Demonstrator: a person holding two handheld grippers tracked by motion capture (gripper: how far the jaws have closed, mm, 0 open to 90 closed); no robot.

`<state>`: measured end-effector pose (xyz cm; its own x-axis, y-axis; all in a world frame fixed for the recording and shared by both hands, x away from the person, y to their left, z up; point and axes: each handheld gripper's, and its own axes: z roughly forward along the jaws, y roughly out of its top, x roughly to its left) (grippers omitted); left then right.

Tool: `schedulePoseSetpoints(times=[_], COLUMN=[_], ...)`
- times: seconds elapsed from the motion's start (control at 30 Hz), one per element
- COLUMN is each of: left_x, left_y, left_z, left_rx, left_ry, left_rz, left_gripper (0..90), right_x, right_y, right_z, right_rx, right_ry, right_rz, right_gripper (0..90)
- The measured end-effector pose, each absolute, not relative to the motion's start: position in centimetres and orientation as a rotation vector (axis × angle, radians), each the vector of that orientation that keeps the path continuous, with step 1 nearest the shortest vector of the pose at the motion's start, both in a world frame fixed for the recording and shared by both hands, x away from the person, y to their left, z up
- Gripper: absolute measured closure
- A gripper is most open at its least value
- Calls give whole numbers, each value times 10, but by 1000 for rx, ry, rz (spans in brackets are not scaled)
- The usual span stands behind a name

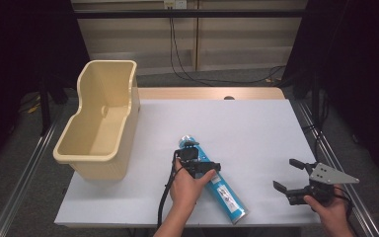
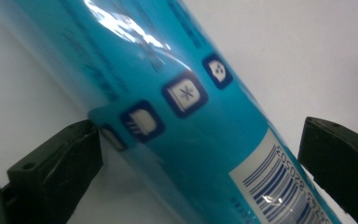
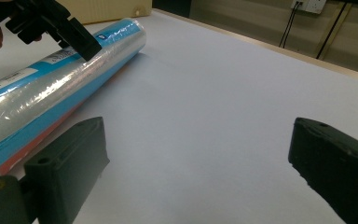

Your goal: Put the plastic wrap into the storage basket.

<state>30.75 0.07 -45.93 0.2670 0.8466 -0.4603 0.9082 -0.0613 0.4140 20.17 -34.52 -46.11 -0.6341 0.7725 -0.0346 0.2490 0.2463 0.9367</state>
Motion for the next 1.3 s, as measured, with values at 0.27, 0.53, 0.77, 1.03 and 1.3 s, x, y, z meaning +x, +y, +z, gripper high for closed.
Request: schedulePoseSetpoints(times=[0.27, 0.53, 0.77, 1.03, 1.3], left_x=[316, 322, 332, 344, 353], left_y=[-6, -4, 5, 16, 39], left_z=[-458, -456, -453, -446, -430], left_rx=[2007, 2049, 2115, 2207, 2385], left_ry=[1614, 1617, 1607, 1617, 1612], left_rz=[-186, -177, -166, -128, 52], left_gripper=[7, 20, 61, 120, 234], right_x=[201, 200, 198, 199, 198], right_y=[-348, -346, -346, -346, -343], right_z=[-461, -460, -460, -461, -461], right_rx=[929, 903, 889, 889, 864], right_ry=[2025, 2037, 2047, 2047, 2065], right_rz=[1376, 1366, 1345, 1339, 1310], right_gripper=[41, 43, 45, 46, 45])
